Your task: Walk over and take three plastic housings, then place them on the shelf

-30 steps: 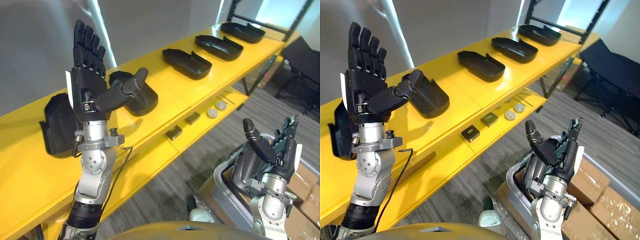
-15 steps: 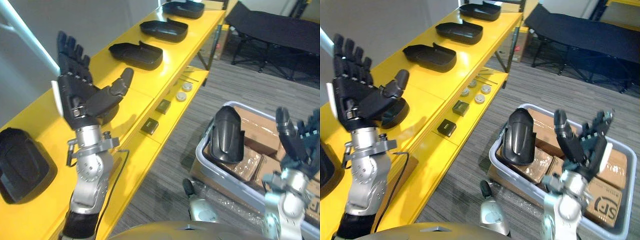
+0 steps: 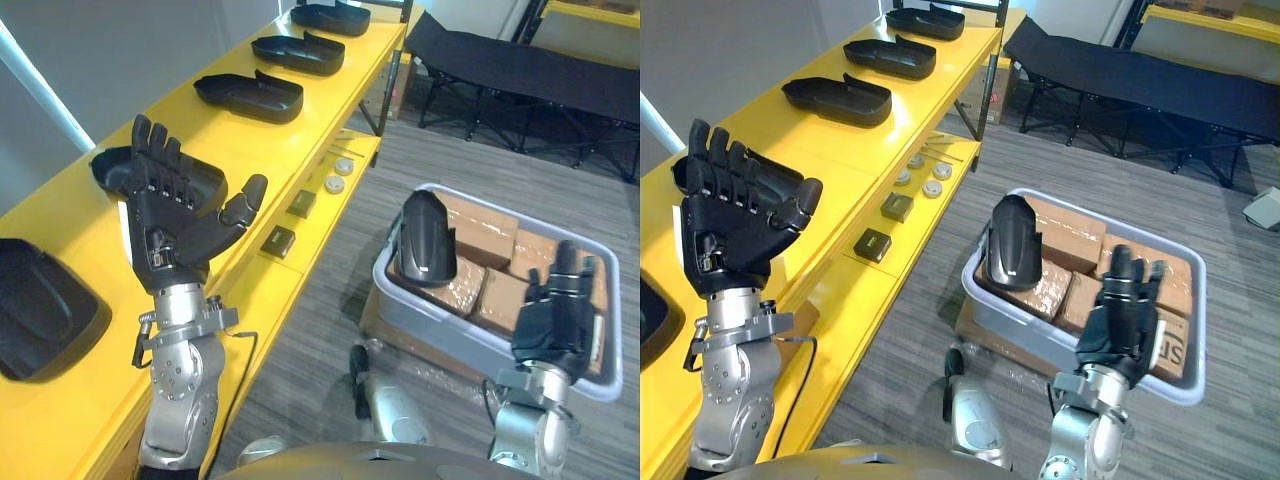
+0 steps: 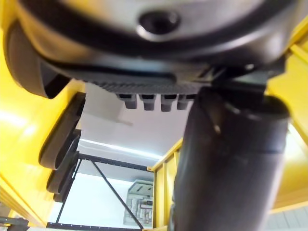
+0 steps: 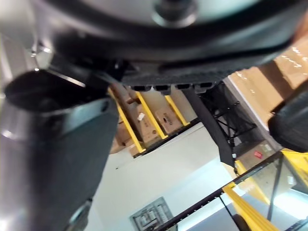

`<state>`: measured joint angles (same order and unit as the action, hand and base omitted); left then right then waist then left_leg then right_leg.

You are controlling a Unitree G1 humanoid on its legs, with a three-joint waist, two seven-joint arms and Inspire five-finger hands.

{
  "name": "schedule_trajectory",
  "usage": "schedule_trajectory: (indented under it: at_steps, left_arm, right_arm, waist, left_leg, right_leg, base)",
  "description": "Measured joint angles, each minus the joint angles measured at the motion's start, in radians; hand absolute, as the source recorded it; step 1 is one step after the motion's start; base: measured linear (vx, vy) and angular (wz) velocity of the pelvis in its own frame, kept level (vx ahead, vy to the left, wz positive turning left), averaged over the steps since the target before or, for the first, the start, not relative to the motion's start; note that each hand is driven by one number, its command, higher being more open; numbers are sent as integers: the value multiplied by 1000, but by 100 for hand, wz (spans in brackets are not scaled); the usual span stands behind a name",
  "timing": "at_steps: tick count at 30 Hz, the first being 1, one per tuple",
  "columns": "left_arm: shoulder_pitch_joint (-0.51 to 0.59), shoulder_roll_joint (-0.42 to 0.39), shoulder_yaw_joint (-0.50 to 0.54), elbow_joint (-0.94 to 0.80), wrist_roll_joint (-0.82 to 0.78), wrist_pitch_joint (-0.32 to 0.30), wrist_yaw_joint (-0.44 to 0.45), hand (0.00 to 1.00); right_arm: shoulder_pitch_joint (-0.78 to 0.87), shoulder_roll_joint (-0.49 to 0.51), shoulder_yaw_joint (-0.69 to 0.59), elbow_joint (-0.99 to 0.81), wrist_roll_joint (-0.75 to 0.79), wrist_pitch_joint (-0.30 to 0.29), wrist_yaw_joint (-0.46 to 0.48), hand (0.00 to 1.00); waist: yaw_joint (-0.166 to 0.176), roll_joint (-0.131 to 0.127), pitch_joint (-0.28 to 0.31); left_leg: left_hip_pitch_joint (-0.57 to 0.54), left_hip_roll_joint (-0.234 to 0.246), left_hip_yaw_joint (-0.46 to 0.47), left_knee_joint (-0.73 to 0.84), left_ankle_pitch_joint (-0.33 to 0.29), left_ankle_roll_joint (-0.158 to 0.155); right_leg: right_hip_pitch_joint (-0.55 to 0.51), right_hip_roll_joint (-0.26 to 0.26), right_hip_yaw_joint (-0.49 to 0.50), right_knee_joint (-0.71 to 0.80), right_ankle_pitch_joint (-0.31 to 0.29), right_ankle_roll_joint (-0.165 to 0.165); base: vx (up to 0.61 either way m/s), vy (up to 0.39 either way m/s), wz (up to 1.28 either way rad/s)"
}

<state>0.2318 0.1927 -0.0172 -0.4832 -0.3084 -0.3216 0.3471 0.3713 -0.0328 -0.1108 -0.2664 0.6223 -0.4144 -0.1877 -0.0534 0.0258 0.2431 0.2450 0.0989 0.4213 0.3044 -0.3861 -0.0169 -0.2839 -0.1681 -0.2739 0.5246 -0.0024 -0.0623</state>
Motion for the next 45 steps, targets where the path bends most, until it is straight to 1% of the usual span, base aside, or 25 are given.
schedule_trajectory:
  at_steps: [2,3,5,6,7,8,9,10,11,12,13,14,15,16,17,19,20,21,22,25,29,31,32,38,45]
  left_arm:
    - [2,4,47,5,1,-2,-3,100]
    - [2,3,53,7,1,-2,-3,100]
    - [8,0,52,25,-39,-7,-16,100]
    - [13,-2,53,30,-49,-8,-17,100]
    - [20,-5,50,45,-72,-16,-16,100]
    - [23,-18,44,60,-83,-22,-9,100]
    - [26,-36,40,65,-83,-23,-7,100]
    - [44,-75,21,70,-83,-23,-3,100]
    - [66,-108,-18,79,-83,-22,-2,100]
    - [73,-120,-39,84,-83,-19,-1,100]
    - [77,-127,-63,87,-83,-3,1,100]
    - [78,-122,-91,95,-83,5,0,100]
    - [77,-122,-112,105,-82,5,-10,100]
    - [73,-121,-141,124,-76,5,-26,100]
    - [70,-120,-155,134,-72,5,-34,100]
    - [81,-117,-181,153,-54,7,-55,100]
    - [88,-114,-180,161,-36,7,-54,100]
    - [97,-104,-180,183,-32,7,-53,100]
    - [102,-83,-166,216,-34,9,-49,100]
    - [81,-60,-129,245,-36,15,-67,100]
    - [88,-45,-132,246,-46,47,-123,100]
    - [86,-45,-134,245,-25,51,-129,100]
    - [70,-44,-131,239,50,63,-121,100]
    - [73,-38,-133,198,99,64,-162,100]
    - [82,-34,-154,200,163,59,-161,100]
  right_arm:
    - [-157,-65,87,129,-70,-11,-69,100]
    - [-179,-69,112,148,-73,-9,-75,100]
    - [-189,-48,181,167,-110,28,-72,100]
    - [-185,-38,193,167,-119,41,-65,100]
    - [-166,-20,204,167,-132,72,-46,100]
    - [-145,-10,205,167,-140,98,-24,100]
    - [-134,-15,203,167,-142,109,-16,100]
    - [-113,-38,189,167,-142,132,9,100]
    - [-93,-76,170,167,-144,153,26,100]
    - [-87,-98,163,167,-146,160,30,100]
    - [-80,-123,154,167,-152,166,39,100]
    - [-70,-150,143,164,-175,167,54,100]
    - [-62,-167,130,152,-189,167,56,100]
    - [-60,-189,100,134,-195,167,57,100]
    - [-65,-198,87,133,-195,167,57,100]
    - [-66,-208,68,141,-204,169,57,100]
    - [-65,-213,67,144,-216,169,57,100]
    - [-68,-222,71,157,-229,169,57,100]
    - [-80,-226,92,190,-252,171,57,100]
    - [-118,-233,108,242,-320,174,61,100]
    - [-277,-239,109,455,-383,209,23,100]
    - [-355,-260,116,508,-425,228,4,100]
    - [-505,-317,126,591,-488,243,-31,100]
    - [-906,-466,125,858,-536,344,-141,100]
    - [-1108,-556,219,991,-540,408,-102,100]
  waist:
    - [32,13,-4]
    - [44,14,-4]
    - [77,5,-8]
    - [77,-7,-14]
    - [77,-10,-16]
    - [77,-27,-26]
    - [76,-27,-28]
    - [65,-7,-40]
    - [36,16,-53]
    - [19,21,-56]
    - [-1,20,-56]
    - [-10,8,-56]
    - [-7,6,-56]
    - [-4,24,-65]
    - [-4,32,-67]
    - [2,33,-66]
    - [5,34,-66]
    - [21,43,-71]
    - [35,24,-85]
    - [24,-12,-88]
    - [49,-8,-81]
    - [64,5,-63]
    - [88,26,-12]
    - [168,33,106]
    - [219,31,177]
  left_leg:
    - [-37,58,46,49,5,-9]
    - [-46,73,54,58,8,-14]
    - [-77,129,64,88,26,-47]
    - [-86,146,65,100,30,-56]
    - [-109,186,69,136,35,-66]
    - [-124,227,78,170,41,-78]
    - [-125,247,85,177,49,-92]
    - [-124,286,96,182,66,-120]
    - [-124,325,95,185,97,-126]
    - [-127,339,92,198,122,-115]
    - [-136,355,89,241,174,-77]
    - [-181,387,86,355,265,-8]
    - [-218,401,73,409,241,-31]
    - [-273,385,59,413,168,-68]
    - [-304,363,45,406,142,-71]
    - [-383,246,0,303,103,-65]
    - [-390,215,-13,243,111,-57]
    - [-396,157,-58,143,205,-50]
    - [-356,123,-75,110,213,-55]
    - [-361,68,-67,66,217,-46]
    - [-354,59,-93,62,212,-35]
    - [-373,52,-121,61,213,-34]
    - [-423,45,-170,80,223,-25]
    - [-530,-3,-248,73,284,3]
    - [-587,-24,-277,73,311,18]
  right_leg:
    - [44,-114,-61,112,-57,0]
    - [54,-144,-61,125,-57,0]
    - [117,-231,-38,112,-31,37]
    - [136,-239,-32,89,-22,51]
    - [179,-235,-26,-5,14,106]
    - [221,-201,-33,-82,-22,195]
    - [238,-186,-59,-103,-54,218]
    - [242,-150,-96,-119,-95,233]
    - [252,-104,-107,-128,-118,215]
    - [252,-90,-108,-120,-125,203]
    - [252,-86,-109,-102,-133,188]
    - [273,-82,-108,-124,-142,171]
    - [301,-78,-108,-179,-143,170]
    - [315,-68,-106,-231,-143,170]
    - [317,-68,-101,-243,-143,170]
    - [327,-85,-64,-264,-139,176]
    - [330,-88,-58,-265,-136,181]
    - [329,-92,-45,-265,-129,195]
    - [336,-112,-41,-292,-104,228]
    - [340,-147,-76,-364,-59,257]
    - [378,-146,-132,-383,-21,256]
    - [377,-145,-163,-379,-18,255]
    - [369,-146,-212,-368,-18,255]
    - [330,-168,-306,-368,-18,255]
    - [305,-179,-350,-366,-18,255]
  base:
    - [-133,-39,-65]
    - [-68,-118,-57]
    - [13,-279,-30]
    - [51,-349,-26]
    - [66,-436,-37]
    - [65,-498,-46]
    - [76,-504,-58]
    - [110,-448,-50]
    - [164,-409,-40]
    - [179,-393,-23]
    - [169,-390,-33]
    - [147,-336,-54]
    - [190,-309,-71]
    - [172,-177,-60]
    - [164,-64,-55]
    - [122,21,-55]
    - [110,103,-71]
    - [144,125,-89]
    - [195,117,-72]
    - [125,111,-8]
    - [27,101,22]
    - [-65,50,47]
    - [-133,66,72]
    - [-124,74,50]
    - [-69,60,16]
